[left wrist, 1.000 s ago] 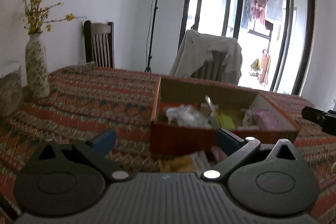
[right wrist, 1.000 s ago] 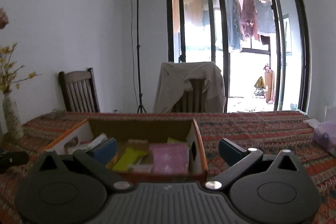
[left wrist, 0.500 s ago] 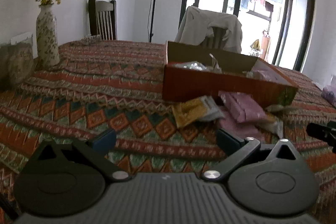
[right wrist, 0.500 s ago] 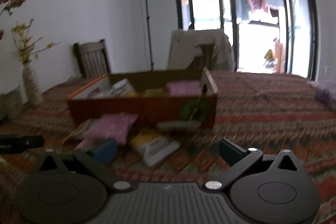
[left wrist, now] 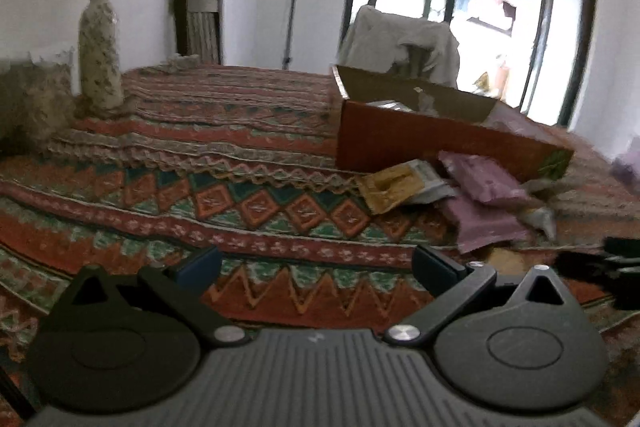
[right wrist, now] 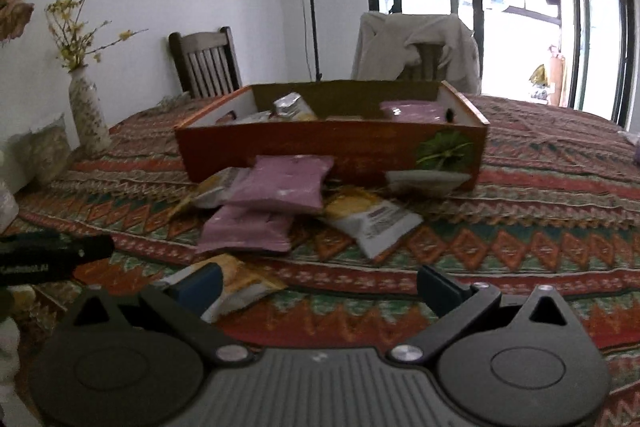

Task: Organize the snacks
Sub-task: 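Grasp a white wrapper with the right gripper while the left grasps a pink packet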

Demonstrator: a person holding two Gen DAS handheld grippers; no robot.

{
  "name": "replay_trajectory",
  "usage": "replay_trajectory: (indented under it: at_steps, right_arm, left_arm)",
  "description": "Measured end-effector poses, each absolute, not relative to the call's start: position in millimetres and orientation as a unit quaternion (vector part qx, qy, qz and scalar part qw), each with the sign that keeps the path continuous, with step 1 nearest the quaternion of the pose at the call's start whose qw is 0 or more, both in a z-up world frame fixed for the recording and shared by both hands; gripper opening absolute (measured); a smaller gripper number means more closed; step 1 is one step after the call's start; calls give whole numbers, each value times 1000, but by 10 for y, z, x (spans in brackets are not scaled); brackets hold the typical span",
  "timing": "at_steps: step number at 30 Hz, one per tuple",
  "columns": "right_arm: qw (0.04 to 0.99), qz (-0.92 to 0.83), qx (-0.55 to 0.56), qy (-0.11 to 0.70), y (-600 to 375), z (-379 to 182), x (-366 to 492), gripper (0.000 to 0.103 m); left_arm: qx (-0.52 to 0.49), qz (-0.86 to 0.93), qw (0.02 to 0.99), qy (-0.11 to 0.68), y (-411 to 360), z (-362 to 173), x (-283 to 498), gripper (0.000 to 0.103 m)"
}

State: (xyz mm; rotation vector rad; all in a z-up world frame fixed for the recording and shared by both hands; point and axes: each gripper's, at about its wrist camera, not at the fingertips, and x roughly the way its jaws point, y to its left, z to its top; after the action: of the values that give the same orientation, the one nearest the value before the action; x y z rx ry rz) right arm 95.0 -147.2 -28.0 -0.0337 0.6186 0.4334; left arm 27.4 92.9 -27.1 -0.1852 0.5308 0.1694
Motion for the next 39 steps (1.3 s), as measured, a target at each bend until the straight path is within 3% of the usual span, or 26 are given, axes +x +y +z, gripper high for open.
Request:
replay_trajectory:
  at_steps: [12, 22, 24, 28, 29, 31, 34, 39]
  right_arm:
    - [914, 213, -50, 342, -892, -386, 1117, 103]
    - [910, 219, -66, 346, -1056, -465, 1020, 103]
    - [912, 218, -63, 341, -1128, -458, 987, 97]
    - [915, 227, -58, 327, -1225, -443, 940, 73]
    - [916, 230, -56, 324, -1243, -437, 934, 56]
    - [915, 243, -46, 319, -1284, -411, 928, 31]
    - [917, 255, -29, 305, -1374, -363, 904, 19]
    - [931, 245, -18, 271, -1546, -244, 900, 15]
  left_arm:
    - [-117, 83, 953, 268, 1017, -327, 254, 103]
    - [-121, 88, 950, 275, 1020, -338, 275, 103]
    - [-121, 89, 950, 275, 1019, -339, 274, 103]
    - [-122, 90, 949, 276, 1018, -341, 281, 103]
    - [-121, 91, 949, 277, 1018, -341, 282, 103]
    - [-120, 93, 949, 277, 1014, -340, 283, 103]
    - [-119, 96, 948, 278, 1011, -344, 287, 103]
    - [-113, 109, 945, 288, 993, -331, 314, 103]
